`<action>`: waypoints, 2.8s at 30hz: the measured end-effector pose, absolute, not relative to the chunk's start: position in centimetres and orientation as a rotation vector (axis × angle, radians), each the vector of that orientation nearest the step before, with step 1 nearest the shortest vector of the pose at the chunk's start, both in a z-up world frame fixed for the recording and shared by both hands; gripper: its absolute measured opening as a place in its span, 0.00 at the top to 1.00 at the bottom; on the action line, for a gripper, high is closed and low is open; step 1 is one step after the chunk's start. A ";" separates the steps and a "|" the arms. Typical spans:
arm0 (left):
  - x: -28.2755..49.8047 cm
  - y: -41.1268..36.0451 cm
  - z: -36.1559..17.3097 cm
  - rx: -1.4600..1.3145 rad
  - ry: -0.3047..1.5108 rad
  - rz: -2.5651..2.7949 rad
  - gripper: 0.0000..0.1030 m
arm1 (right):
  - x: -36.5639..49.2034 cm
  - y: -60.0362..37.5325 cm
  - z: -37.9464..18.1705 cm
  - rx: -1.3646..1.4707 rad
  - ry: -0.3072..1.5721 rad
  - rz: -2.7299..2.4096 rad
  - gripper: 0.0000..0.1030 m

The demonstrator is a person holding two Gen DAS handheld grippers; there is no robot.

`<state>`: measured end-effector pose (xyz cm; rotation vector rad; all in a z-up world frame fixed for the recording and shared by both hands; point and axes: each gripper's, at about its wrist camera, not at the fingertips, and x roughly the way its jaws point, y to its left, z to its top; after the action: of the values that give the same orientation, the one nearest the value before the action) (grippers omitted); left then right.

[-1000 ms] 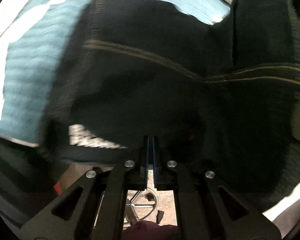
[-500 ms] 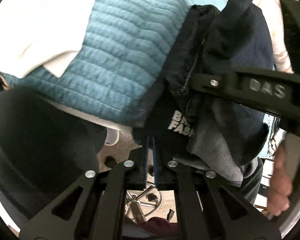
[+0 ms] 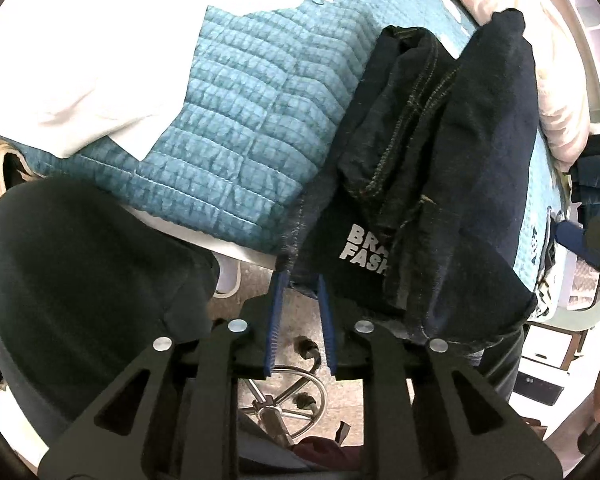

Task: Fold large clothes

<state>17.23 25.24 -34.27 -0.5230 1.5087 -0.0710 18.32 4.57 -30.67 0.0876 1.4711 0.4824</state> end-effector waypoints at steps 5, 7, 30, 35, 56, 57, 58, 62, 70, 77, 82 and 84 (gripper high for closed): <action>16.0 23.2 -34.9 -0.507 1.513 -0.087 0.83 | 16.0 0.2 -36.4 0.085 1.627 0.338 0.66; 15.9 22.7 -35.0 -0.502 1.519 -0.088 0.82 | 14.3 -0.1 -38.5 0.180 1.702 0.368 0.74; 16.2 24.2 -35.0 -0.521 1.512 -0.071 0.81 | 9.8 -5.7 -40.4 0.263 1.676 0.232 0.75; 16.3 24.0 -35.0 -0.512 1.514 -0.072 0.80 | 5.4 -5.1 -44.0 0.351 1.870 0.305 0.75; 16.0 24.7 -35.3 -0.520 1.522 -0.064 0.75 | 7.5 -10.2 -43.9 0.503 1.646 0.172 0.72; 16.1 24.5 -35.1 -0.518 1.519 -0.070 0.75 | 7.1 -10.3 -43.9 0.507 1.651 0.181 0.72; 16.1 24.3 -35.0 -0.522 1.515 -0.075 0.75 | 6.2 -9.9 -44.5 0.496 1.705 0.191 0.72; 16.4 24.0 -34.9 -0.514 1.511 -0.079 0.75 | 3.9 -8.7 -45.0 0.478 1.810 0.253 0.75; 16.3 25.0 -34.5 -0.524 1.503 -0.049 0.75 | 10.0 -0.1 -34.9 0.243 1.483 0.454 0.75; 16.2 25.1 -33.8 -0.514 1.491 -0.049 0.75 | 21.6 8.6 -38.7 0.103 1.452 0.405 0.91; 16.8 24.2 -33.8 -0.495 1.499 -0.083 0.71 | 25.3 9.5 -45.8 0.076 1.562 0.279 0.91; 17.4 23.6 -33.7 -0.492 1.502 -0.103 0.71 | 25.5 8.7 -45.2 0.122 1.592 0.297 0.91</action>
<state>17.37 23.62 -33.70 -0.4922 1.5024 -0.1027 25.48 8.66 -45.23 0.1218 1.5921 0.2971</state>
